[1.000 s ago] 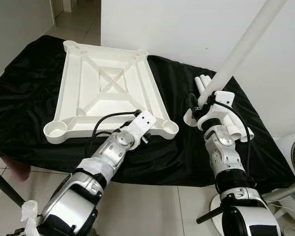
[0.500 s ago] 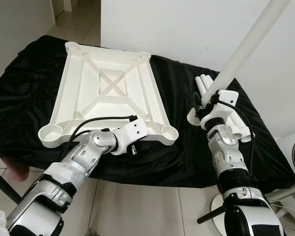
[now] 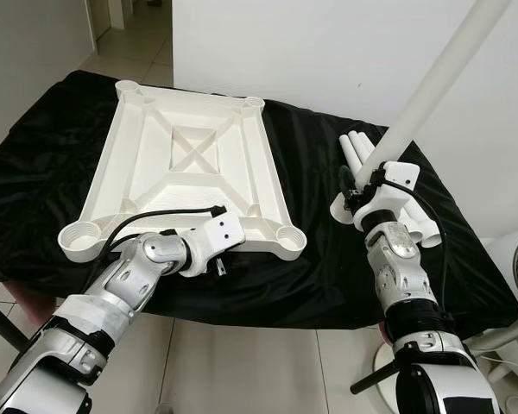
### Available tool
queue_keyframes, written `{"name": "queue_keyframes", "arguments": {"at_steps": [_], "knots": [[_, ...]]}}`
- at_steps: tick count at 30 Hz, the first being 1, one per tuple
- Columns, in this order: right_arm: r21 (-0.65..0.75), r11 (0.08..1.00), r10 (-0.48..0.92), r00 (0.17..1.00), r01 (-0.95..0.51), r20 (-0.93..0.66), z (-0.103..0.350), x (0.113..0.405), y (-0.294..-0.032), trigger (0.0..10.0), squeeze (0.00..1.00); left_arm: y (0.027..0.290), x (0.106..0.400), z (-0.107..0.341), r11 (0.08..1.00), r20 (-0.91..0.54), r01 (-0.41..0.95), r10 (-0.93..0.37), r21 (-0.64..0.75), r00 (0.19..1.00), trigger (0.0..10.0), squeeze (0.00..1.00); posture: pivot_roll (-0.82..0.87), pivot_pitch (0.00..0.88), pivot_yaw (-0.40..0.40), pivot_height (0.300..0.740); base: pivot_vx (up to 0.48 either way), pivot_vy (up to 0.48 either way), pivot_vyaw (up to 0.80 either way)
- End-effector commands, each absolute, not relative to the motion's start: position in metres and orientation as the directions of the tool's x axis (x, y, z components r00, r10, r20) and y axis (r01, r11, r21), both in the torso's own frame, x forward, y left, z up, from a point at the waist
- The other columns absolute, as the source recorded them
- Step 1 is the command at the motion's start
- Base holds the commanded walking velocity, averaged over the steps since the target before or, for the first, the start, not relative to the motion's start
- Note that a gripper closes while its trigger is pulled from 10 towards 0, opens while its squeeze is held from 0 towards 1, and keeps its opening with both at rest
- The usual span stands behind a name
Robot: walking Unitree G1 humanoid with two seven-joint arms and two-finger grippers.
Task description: Building children table
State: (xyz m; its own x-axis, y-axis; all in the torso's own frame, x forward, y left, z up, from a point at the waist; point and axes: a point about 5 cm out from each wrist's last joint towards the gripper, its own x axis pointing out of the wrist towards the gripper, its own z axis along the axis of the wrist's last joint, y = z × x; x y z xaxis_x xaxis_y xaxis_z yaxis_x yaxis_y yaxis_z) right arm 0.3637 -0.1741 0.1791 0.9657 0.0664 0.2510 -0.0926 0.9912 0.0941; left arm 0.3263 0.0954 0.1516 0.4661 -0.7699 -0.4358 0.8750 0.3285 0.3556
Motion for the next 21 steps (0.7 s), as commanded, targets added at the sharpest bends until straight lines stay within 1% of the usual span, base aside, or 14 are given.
{"name": "queue_keyframes", "arguments": {"at_steps": [1, 3, 5, 7, 8, 9, 10, 11, 12, 13, 14, 16, 19, 21], "knots": [[0.097, 0.993, 0.044, 0.958, -0.074, 0.282, 0.183, 0.361, -0.180, 10.0, 0.00, 0.086, 0.327, 0.164, 0.285, -0.401, 0.906, -0.825, 0.314, 0.398, 10.0, 0.00, 0.12, 0.000, -0.112, 0.740, 0.000, 0.000, 0.00], [0.103, 0.992, 0.043, 0.954, -0.077, 0.296, 0.184, 0.359, -0.180, 10.0, 0.00, 0.082, 0.328, 0.173, 0.304, -0.356, 0.907, -0.845, 0.292, 0.398, 10.0, 0.00, 0.11, 0.004, -0.106, 0.740, 0.000, 0.000, 0.00], [0.116, 0.991, 0.033, 0.951, -0.072, 0.307, 0.184, 0.357, -0.180, 10.0, 0.00, 0.077, 0.333, 0.189, 0.358, -0.254, 0.902, -0.874, 0.243, 0.415, 10.0, 0.00, 0.11, 0.009, -0.099, 0.740, 0.000, 0.000, 0.00], [0.121, 0.990, 0.029, 0.950, -0.069, 0.310, 0.184, 0.357, -0.181, 10.0, 0.00, 0.076, 0.334, 0.193, 0.376, -0.222, 0.900, -0.879, 0.218, 0.421, 10.0, 0.00, 0.11, 0.009, -0.099, 0.740, 0.000, 0.000, 0.00], [0.124, 0.990, 0.025, 0.950, -0.066, 0.310, 0.183, 0.356, -0.180, 10.0, 0.00, 0.075, 0.340, 0.201, 0.439, -0.157, 0.879, -0.870, 0.187, 0.468, 10.0, 0.00, 0.11, 0.011, -0.096, 0.740, 0.000, 0.000, 0.00], [0.124, 0.990, 0.025, 0.950, -0.066, 0.310, 0.183, 0.356, -0.180, 10.0, 0.00, 0.075, 0.340, 0.201, 0.439, -0.157, 0.879, -0.870, 0.187, 0.468, 10.0, 0.00, 0.11, 0.011, -0.096, 0.740, 0.000, 0.000, 0.00], [0.132, 0.989, 0.018, 0.951, -0.061, 0.309, 0.181, 0.353, -0.179, 10.0, 0.00, 0.078, 0.351, 0.210, 0.559, -0.064, 0.824, -0.822, 0.098, 0.565, 10.0, 0.00, 0.10, 0.015, -0.080, 0.740, 0.000, 0.000, 0.00], [0.134, 0.989, 0.014, 0.951, -0.058, 0.309, 0.180, 0.352, -0.178, 10.0, 0.00, 0.079, 0.355, 0.211, 0.606, -0.037, 0.791, -0.791, 0.082, 0.610, 10.0, 0.00, 0.09, 0.015, -0.076, 0.740, 0.000, 0.000, 0.00], [0.138, 0.989, 0.009, 0.951, -0.054, 0.310, 0.180, 0.351, -0.178, 10.0, 0.00, 0.081, 0.358, 0.210, 0.639, -0.032, 0.766, -0.766, 0.069, 0.642, 10.0, 0.00, 0.09, 0.015, -0.072, 0.740, 0.000, 0.000, 0.00], [0.138, 0.989, 0.009, 0.951, -0.054, 0.310, 0.180, 0.351, -0.178, 10.0, 0.00, 0.081, 0.358, 0.210, 0.639, -0.032, 0.766, -0.766, 0.069, 0.642, 10.0, 0.00, 0.09, 0.015, -0.072, 0.740, 0.000, 0.000, 0.00], [0.143, 0.989, 0.000, 0.951, -0.046, 0.308, 0.179, 0.350, -0.177, 10.0, 0.00, 0.084, 0.362, 0.207, 0.687, -0.030, 0.726, -0.725, 0.042, 0.688, 10.0, 0.00, 0.07, 0.015, -0.056, 0.740, 0.000, 0.000, 0.00], [0.145, 0.989, -0.004, 0.952, -0.043, 0.306, 0.178, 0.349, -0.177, 10.0, 0.00, 0.086, 0.364, 0.206, 0.705, -0.029, 0.709, -0.708, 0.025, 0.706, 10.0, 0.00, 0.07, 0.015, -0.056, 0.740, 0.000, 0.000, 0.00], [0.136, 0.990, -0.018, 0.955, -0.024, 0.297, 0.174, 0.344, -0.178, 10.0, 0.00, 0.086, 0.365, 0.195, 0.752, -0.042, 0.656, -0.659, -0.057, 0.751, 10.0, 0.00, 0.06, 0.015, -0.048, 0.740, 0.000, 0.000, 0.00], [0.146, 0.989, -0.027, 0.956, -0.016, 0.291, 0.172, 0.342, -0.178, 10.0, 0.00, 0.086, 0.366, 0.188, 0.789, -0.068, 0.614, -0.613, -0.016, 0.787, 10.0, 0.00, 0.06, 0.013, -0.050, 0.740, 0.000, 0.000, 0.00]]}}
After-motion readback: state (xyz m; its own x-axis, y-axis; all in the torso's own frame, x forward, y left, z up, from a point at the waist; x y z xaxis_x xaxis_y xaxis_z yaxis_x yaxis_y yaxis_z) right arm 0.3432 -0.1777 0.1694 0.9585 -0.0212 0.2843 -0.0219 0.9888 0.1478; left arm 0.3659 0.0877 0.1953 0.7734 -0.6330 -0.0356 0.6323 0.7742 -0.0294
